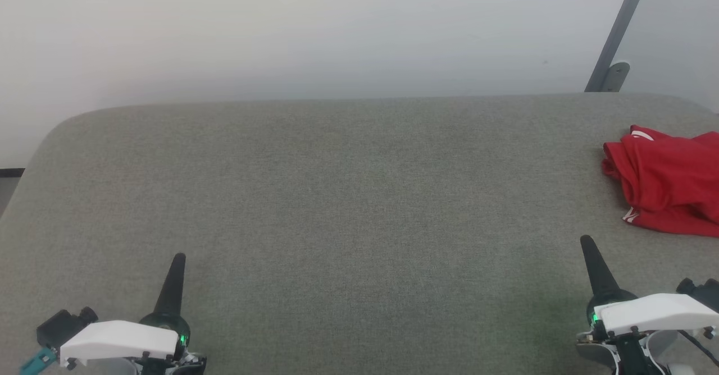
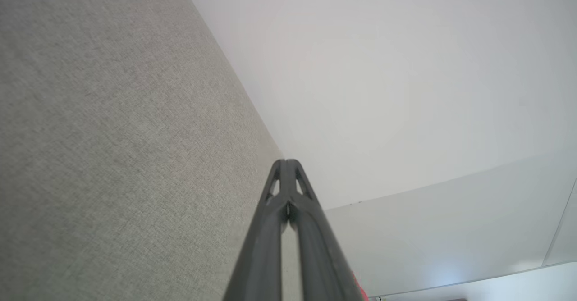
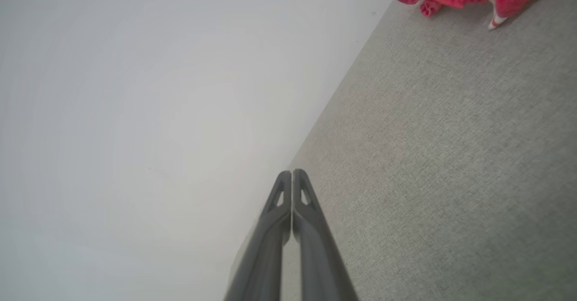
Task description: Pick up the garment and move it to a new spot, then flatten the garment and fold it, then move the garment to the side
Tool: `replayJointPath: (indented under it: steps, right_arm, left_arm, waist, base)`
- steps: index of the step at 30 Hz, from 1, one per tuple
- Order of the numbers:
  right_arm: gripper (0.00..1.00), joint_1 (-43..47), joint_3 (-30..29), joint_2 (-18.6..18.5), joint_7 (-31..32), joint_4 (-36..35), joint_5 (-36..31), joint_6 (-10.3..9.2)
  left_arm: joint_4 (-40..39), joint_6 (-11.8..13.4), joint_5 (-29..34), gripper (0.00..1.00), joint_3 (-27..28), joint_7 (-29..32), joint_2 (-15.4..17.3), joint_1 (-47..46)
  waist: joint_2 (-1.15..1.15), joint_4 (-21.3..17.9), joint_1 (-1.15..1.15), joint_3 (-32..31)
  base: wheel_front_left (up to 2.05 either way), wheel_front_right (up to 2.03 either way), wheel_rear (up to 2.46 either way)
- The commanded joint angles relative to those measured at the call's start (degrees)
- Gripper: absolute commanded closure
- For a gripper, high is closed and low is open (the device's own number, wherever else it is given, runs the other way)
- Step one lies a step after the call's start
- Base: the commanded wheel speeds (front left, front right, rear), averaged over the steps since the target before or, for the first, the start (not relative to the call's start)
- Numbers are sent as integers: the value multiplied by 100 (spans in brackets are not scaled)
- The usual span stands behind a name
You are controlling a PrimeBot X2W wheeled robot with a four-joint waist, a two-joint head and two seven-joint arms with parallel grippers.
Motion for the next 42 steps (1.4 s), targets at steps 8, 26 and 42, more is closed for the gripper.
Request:
replayJointPath:
  steps: [8, 26, 42]
  right_arm:
    - [100, -138, 10, -9, 111, -79, 491, 2]
    - [100, -181, 17, -7, 284, -107, 1387, 2]
    - [100, -206, 22, -5, 412, -125, 2082, 2]
  left_arm:
    - [-63, -10, -359, 100, 68, 137, -59, -186]
    - [-71, -12, -1008, 100, 130, 364, -234, -308]
    - [-76, -14, -1497, 100, 183, 548, -369, -390]
  waist:
    - [0, 5, 0, 12]
    - [0, 18, 0, 42]
    - [0, 29, 0, 68]
  base:
    - [0, 0, 0]
    - [0, 0, 0]
    - [0, 0, 0]
